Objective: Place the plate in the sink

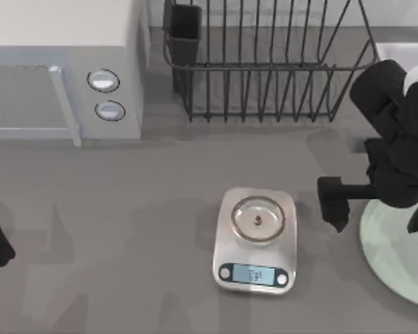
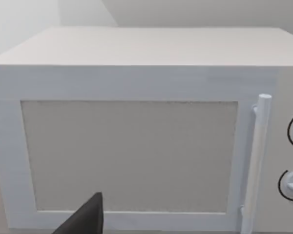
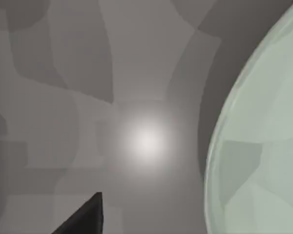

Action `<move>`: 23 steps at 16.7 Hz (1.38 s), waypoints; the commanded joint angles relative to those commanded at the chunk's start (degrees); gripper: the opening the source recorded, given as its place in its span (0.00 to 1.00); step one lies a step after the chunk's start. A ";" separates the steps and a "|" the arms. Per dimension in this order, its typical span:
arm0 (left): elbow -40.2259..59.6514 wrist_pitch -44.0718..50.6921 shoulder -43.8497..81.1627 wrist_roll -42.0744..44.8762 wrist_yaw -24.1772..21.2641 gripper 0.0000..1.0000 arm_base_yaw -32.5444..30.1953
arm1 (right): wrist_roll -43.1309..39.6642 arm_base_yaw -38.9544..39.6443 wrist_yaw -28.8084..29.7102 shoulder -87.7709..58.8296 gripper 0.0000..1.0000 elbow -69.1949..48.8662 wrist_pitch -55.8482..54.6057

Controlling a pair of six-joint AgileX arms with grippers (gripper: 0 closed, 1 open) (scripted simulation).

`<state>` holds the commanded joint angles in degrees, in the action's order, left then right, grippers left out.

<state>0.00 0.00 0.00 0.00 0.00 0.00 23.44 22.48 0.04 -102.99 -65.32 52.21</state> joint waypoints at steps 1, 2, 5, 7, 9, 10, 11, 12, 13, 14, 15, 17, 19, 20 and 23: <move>0.00 0.00 0.00 0.00 0.00 1.00 0.00 | 0.04 -0.02 0.04 -1.18 1.00 1.48 -2.75; 0.00 0.00 0.00 0.00 0.00 1.00 0.00 | 0.08 -0.05 0.08 -2.37 1.00 2.99 -5.52; 0.00 0.00 0.00 0.00 0.00 1.00 0.00 | 0.20 0.04 0.12 -5.49 1.00 6.73 -12.24; 0.00 0.00 0.00 0.00 0.00 1.00 0.00 | 0.26 0.33 0.02 -6.46 1.00 7.63 -13.97; 0.00 0.00 0.00 0.00 0.00 1.00 0.00 | 0.27 0.35 0.01 -6.49 1.00 7.65 -14.03; 0.00 0.00 0.00 0.00 0.00 1.00 0.00 | 0.27 0.35 0.01 -6.49 1.00 7.65 -14.03; 0.00 0.00 0.00 0.00 0.00 1.00 0.00 | 0.27 0.35 0.01 -6.49 1.00 7.65 -14.03; 0.00 0.00 0.00 0.00 0.00 1.00 0.00 | 0.27 0.35 0.01 -6.49 0.92 7.65 -14.03; 0.00 0.00 0.00 0.00 0.00 1.00 0.00 | 0.27 0.35 0.01 -6.49 0.85 7.65 -14.03; 0.00 0.00 0.00 0.00 0.00 1.00 0.00 | 0.27 0.35 0.01 -6.49 0.77 7.65 -14.03; 0.00 0.00 0.00 0.00 0.00 1.00 0.00 | 0.27 0.35 0.01 -6.49 0.70 7.65 -14.03; 0.00 0.00 0.00 0.00 0.00 1.00 0.00 | 0.27 0.35 0.01 -6.49 0.55 7.65 -14.03; 0.00 0.00 0.00 0.00 0.00 1.00 0.00 | 0.27 0.35 0.01 -6.49 0.40 7.65 -14.03; 0.00 0.00 0.00 0.00 0.00 1.00 0.00 | 0.27 0.35 0.01 -6.49 0.32 7.65 -14.03; 0.00 0.00 0.00 0.00 0.00 1.00 0.00 | 0.27 0.35 0.01 -6.49 0.10 7.65 -14.03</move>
<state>0.00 0.00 0.00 0.00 0.00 0.00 23.70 22.83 0.05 -109.48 -57.67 38.19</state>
